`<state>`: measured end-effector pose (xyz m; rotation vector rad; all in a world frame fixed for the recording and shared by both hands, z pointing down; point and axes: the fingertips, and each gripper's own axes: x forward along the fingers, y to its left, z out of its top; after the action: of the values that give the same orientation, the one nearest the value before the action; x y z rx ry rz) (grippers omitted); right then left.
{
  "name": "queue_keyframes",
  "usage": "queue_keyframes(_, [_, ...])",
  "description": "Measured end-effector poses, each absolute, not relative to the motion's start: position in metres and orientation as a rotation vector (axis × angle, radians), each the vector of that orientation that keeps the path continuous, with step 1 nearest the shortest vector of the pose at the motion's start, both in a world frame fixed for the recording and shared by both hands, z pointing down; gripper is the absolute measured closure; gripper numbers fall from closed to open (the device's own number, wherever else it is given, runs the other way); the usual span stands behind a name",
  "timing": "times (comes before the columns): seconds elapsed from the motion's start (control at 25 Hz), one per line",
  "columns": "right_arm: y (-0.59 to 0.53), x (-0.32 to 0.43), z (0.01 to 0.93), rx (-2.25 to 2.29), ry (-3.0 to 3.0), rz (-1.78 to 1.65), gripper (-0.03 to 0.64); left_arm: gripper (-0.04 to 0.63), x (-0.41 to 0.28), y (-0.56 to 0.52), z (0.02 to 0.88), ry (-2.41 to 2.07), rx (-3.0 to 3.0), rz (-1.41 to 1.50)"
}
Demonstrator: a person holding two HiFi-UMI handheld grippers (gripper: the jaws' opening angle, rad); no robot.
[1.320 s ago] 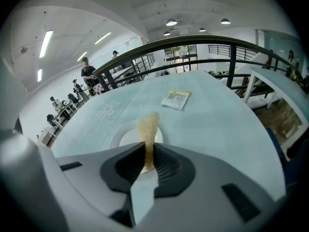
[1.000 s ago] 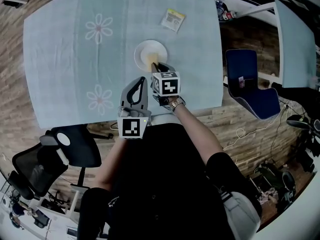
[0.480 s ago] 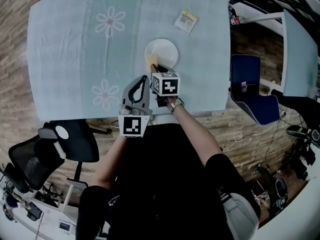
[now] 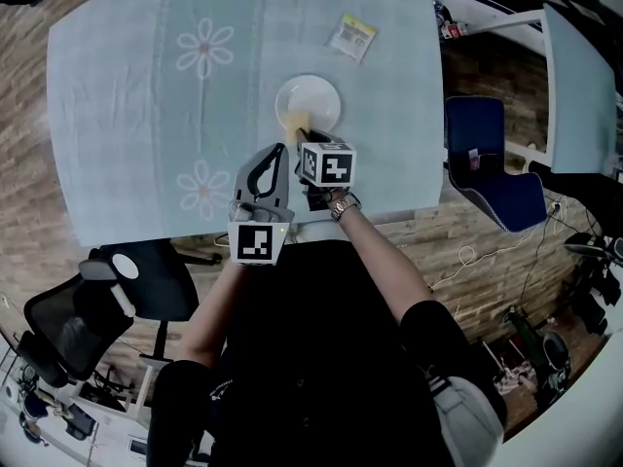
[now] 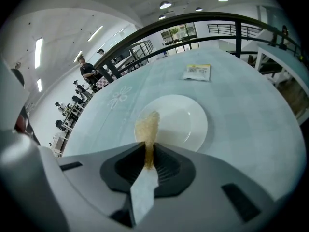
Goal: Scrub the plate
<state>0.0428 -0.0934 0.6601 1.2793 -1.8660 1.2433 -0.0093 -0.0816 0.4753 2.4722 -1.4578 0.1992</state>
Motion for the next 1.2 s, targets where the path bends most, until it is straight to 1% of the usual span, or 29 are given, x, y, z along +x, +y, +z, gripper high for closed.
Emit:
queue_keyframes(0.88, [-0.096,0.113,0.661,1.37,-1.789,1.244,0.565,0.583,0.03,-0.071,0.47,-1.442,2.505,0.192])
queue_keyframes(1.2, [-0.107,0.134,0.655,1.427,-1.798,1.164,0.565,0.583,0.043,-0.072,0.466,-1.464,2.501,0.196])
